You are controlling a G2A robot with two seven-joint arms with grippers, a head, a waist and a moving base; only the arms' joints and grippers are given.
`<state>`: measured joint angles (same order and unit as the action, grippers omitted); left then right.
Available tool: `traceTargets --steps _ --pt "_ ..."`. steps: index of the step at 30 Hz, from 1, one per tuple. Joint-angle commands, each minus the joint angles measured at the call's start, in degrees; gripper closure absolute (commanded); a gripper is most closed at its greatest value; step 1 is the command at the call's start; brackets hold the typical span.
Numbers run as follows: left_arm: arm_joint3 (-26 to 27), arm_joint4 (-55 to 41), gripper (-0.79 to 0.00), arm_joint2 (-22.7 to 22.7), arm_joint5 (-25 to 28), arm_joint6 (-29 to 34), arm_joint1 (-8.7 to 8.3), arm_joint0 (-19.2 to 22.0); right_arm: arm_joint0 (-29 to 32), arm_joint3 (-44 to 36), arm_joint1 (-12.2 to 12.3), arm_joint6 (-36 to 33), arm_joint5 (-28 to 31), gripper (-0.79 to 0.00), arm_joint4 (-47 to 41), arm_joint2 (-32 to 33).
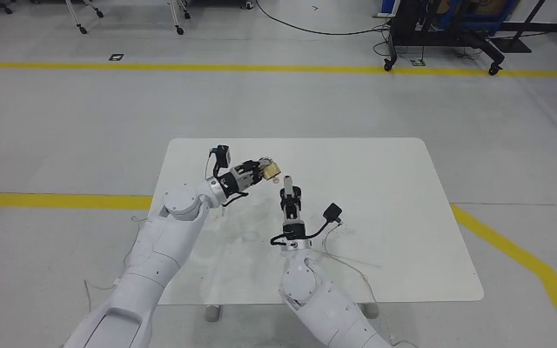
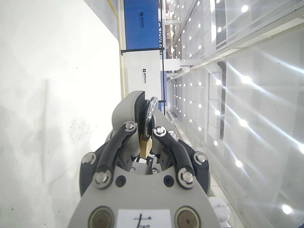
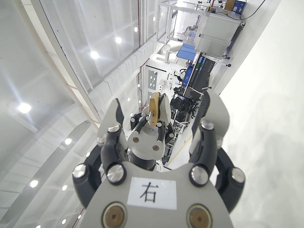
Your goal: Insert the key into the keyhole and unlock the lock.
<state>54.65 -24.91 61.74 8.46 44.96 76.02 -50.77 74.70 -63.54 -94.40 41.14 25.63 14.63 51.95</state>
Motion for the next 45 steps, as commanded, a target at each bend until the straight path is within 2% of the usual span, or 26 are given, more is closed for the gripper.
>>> traceTargets --steps 1,3,4,6,7,8,10,12,15,16,17,18,19,24,27,30,32,39,45 --pt "-0.1 0.0 0.000 -0.1 -0.8 0.0 0.04 0.0 0.0 0.0 0.0 0.0 0.0 -0.785 0.0 0.0" --pt "-0.7 -0.4 0.000 -0.3 -3.2 0.4 0.12 0.2 0.3 -0.5 0.0 -0.9 0.3 -0.785 -0.8 0.1" --pt "-1.3 -0.8 0.000 -0.5 -5.2 0.7 0.18 0.5 1.2 -2.0 0.2 -3.6 1.4 -0.785 -3.4 0.6" --pt "-3.4 -2.1 0.000 -1.2 -12.0 2.4 0.41 1.5 3.6 -6.0 1.0 -13.4 4.1 -0.785 -11.7 2.7" --pt "-4.1 -2.4 0.000 -1.3 -13.2 2.7 0.51 2.2 4.8 -8.1 1.5 -18.2 3.9 -0.785 -16.0 4.6" --pt "-4.5 -2.0 0.000 -1.6 -13.2 2.6 0.60 2.7 6.1 -10.3 2.1 -24.8 2.3 -0.785 -21.1 5.9" --pt "-4.8 -3.0 0.000 -1.8 -12.7 3.7 0.83 3.0 8.2 -15.0 3.4 -40.5 -4.9 -0.785 -32.2 9.4" --pt "-5.4 -3.6 0.000 -1.8 -12.2 4.3 0.97 3.3 9.9 -18.6 4.8 -51.2 -12.6 -0.785 -36.2 13.3" --pt "-6.0 -6.8 0.000 -1.2 -11.3 7.5 1.13 3.4 12.1 -22.7 6.3 -60.8 -18.9 -0.785 -37.1 16.9" --pt "-6.3 -7.9 0.000 -1.0 -11.3 8.9 1.16 3.4 12.7 -23.6 6.5 -62.8 -19.9 -0.730 -37.9 17.4" --pt "-6.7 -8.8 0.000 -0.8 -11.5 10.1 1.19 3.5 13.1 -24.2 6.8 -64.1 -20.6 -0.640 -38.3 17.9" --pt "-7.0 -9.8 0.000 -0.8 -12.0 11.7 1.24 3.6 13.3 -24.7 6.9 -64.9 -21.0 -0.443 -38.5 18.3" --pt "-7.4 -10.0 0.000 -1.0 -12.6 12.9 1.29 3.8 13.5 -25.0 7.0 -66.0 -21.4 -0.360 -39.1 18.3" --pt "-8.9 -11.2 0.000 -1.7 -13.2 16.6 1.61 4.5 12.6 -23.9 7.4 -74.5 -25.3 -0.326 -46.2 18.4" --pt "-9.7 -11.9 0.000 -2.1 -13.6 18.3 1.80 4.9 11.7 -22.7 7.4 -73.6 -24.9 -0.311 -47.3 18.1" --pt "-10.6 -11.9 0.000 -2.5 -14.0 19.6 1.94 5.4 11.3 -21.8 7.2 -72.5 -22.8 -0.354 -49.2 17.5" --pt "-11.1 -12.0 0.000 -2.7 -13.9 19.9 2.05 5.6 11.3 -21.3 7.1 -72.8 -21.8 -0.348 -50.8 17.3" --pt "-12.3 -12.2 0.000 -3.1 -13.7 21.1 2.27 6.3 12.0 -21.1 7.5 -74.3 -19.2 -0.265 -52.9 18.2" --pt "-12.8 -12.0 0.000 -3.4 -13.5 21.7 2.39 6.5 11.8 -21.0 7.7 -72.7 -18.8 -0.206 -53.2 18.0"
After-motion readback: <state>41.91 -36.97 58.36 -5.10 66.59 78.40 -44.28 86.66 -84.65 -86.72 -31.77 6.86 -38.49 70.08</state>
